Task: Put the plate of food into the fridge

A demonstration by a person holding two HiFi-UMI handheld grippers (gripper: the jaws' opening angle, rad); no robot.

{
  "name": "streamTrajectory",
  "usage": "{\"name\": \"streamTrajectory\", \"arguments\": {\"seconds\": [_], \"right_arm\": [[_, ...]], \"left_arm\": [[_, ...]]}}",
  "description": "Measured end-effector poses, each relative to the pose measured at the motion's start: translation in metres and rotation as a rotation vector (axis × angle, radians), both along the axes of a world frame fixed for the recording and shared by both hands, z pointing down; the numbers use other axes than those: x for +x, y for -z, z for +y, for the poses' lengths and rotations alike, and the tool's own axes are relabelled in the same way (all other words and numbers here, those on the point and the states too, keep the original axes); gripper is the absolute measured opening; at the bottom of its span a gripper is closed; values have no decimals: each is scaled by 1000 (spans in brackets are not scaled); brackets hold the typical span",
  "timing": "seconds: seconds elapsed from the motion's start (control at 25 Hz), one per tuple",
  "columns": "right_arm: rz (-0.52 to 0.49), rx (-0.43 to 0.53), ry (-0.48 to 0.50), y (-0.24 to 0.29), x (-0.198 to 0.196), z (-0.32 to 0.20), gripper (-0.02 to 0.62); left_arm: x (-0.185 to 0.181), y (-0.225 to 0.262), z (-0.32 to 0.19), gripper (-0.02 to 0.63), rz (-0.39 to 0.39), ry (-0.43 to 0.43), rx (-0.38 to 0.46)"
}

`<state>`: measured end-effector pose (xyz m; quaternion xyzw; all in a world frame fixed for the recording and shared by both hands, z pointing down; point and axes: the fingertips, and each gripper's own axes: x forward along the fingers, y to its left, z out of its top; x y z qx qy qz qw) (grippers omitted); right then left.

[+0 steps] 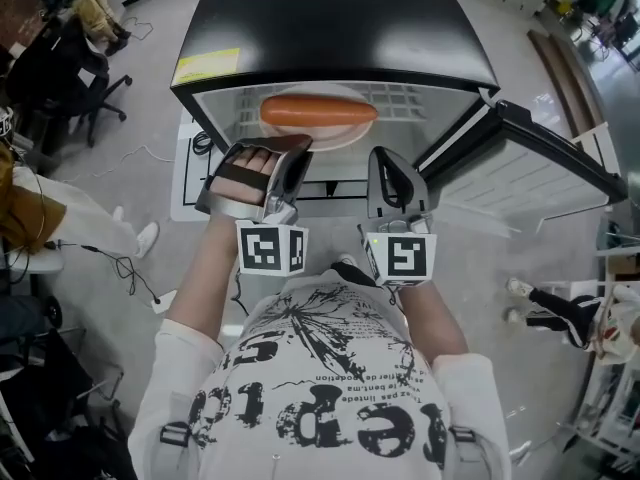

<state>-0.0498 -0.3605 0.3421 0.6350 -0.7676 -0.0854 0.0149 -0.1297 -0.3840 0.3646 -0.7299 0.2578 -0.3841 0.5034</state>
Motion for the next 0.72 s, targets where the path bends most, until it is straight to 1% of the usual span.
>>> {"name": "streamTrajectory", "arguments": {"seconds": [0.12, 0.24, 0.4, 0.6, 0.72], "right_arm": [[-7, 0, 18, 1, 2, -10, 2], [-3, 3, 36, 1, 6, -19, 2], [26, -5, 67, -5, 7, -28, 2], [3, -43, 78, -13, 17, -38, 2], [6, -37, 98, -13, 21, -45, 2]], "left_arm": [[4, -6, -10, 28, -23, 12, -22], [6, -12, -21, 28, -58, 27, -20], [11, -12, -34, 28, -52, 58, -24], [20, -12, -51, 28, -76, 78, -22], [23, -14, -57, 34, -81, 100, -25]]}}
